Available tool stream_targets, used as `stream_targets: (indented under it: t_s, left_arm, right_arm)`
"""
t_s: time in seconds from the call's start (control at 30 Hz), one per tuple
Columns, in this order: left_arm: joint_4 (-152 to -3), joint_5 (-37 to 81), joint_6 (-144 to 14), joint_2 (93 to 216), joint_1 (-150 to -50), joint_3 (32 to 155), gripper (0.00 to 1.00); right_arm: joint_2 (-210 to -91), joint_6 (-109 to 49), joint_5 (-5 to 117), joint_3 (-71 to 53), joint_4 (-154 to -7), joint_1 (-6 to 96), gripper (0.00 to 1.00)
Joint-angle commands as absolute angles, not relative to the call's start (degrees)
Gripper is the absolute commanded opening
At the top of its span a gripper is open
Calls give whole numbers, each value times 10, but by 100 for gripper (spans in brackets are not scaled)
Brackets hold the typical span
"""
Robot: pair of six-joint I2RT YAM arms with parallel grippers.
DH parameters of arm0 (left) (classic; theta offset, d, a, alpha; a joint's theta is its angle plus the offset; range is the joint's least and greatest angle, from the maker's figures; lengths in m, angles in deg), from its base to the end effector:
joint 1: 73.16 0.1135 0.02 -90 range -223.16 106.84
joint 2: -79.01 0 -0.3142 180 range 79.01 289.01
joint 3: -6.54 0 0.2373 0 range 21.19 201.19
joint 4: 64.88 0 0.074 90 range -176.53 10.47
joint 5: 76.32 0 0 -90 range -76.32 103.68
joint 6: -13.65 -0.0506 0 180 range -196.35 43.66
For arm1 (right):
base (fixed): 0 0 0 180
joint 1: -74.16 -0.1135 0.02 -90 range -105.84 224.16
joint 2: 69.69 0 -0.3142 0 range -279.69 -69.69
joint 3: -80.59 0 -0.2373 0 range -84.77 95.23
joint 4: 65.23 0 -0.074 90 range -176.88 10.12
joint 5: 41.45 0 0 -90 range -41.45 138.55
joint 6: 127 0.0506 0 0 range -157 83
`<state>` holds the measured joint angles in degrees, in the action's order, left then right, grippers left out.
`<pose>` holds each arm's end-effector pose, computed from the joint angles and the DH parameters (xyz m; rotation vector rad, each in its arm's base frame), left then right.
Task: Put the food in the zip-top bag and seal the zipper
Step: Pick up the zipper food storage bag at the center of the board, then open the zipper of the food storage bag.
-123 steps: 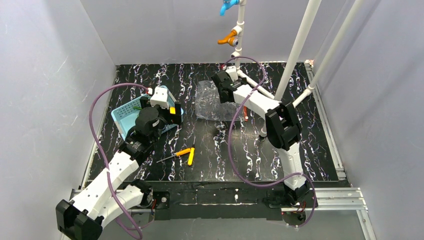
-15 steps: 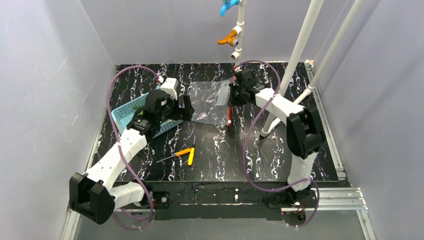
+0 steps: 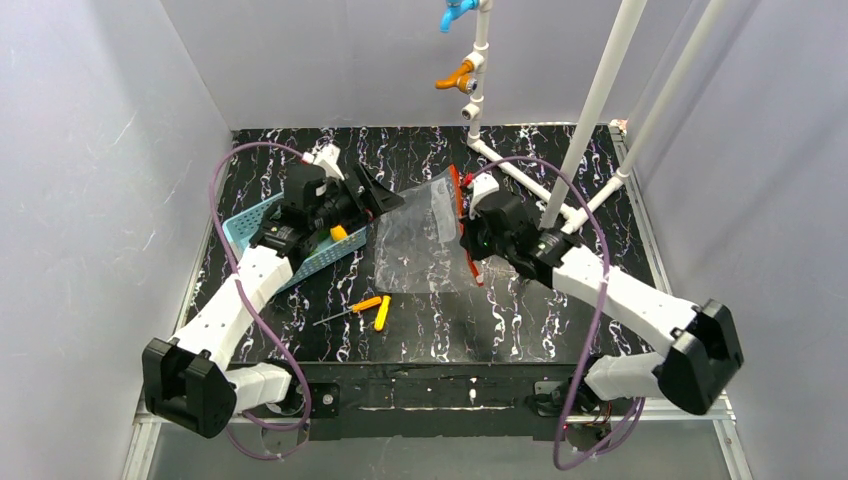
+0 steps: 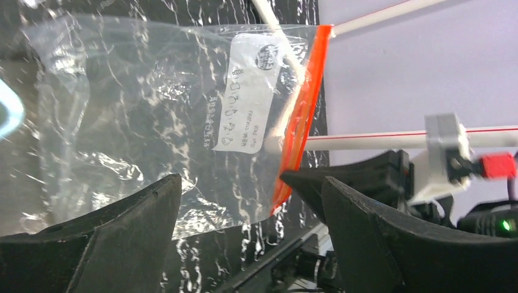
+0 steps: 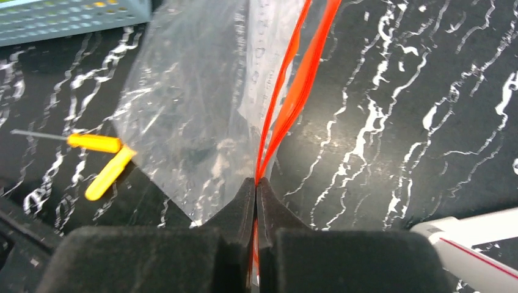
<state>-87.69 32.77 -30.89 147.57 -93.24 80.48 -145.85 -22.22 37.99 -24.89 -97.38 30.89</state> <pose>0.2363 -0.1040 0.3917 -0.1979 1.9993 -1.0743 0.2138 0.1885 0.3430 -0.4306 2.1318 0.3873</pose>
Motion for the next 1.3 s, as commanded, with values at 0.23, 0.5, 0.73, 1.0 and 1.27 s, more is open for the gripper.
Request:
stream_targets:
  t_s: [0.23,0.5,0.73,1.0,1.27]
  left_arm:
    - [-960,163,-228,1522,-1084,869,62]
    - [-986,20,-299,1558,-1175,927,70]
    - [-1039,-59,-348,1628,-1218,1008,69]
    - [-1039,-91,-347,1649,-1232,1019,54]
    - [-1034,-85,-348,1633,-1233,1003,48]
  right_arm:
    - [-1358,-246,418,-341,-854,270,1]
    - [-1360,-245,439,-343,-846,268,1]
    - [-1340,-245,438,-345,-845,267,1]
    - [-1325,-243,436,-354,-837,266,1]
    - [-1338,-238,437,-349,-839,266,1]
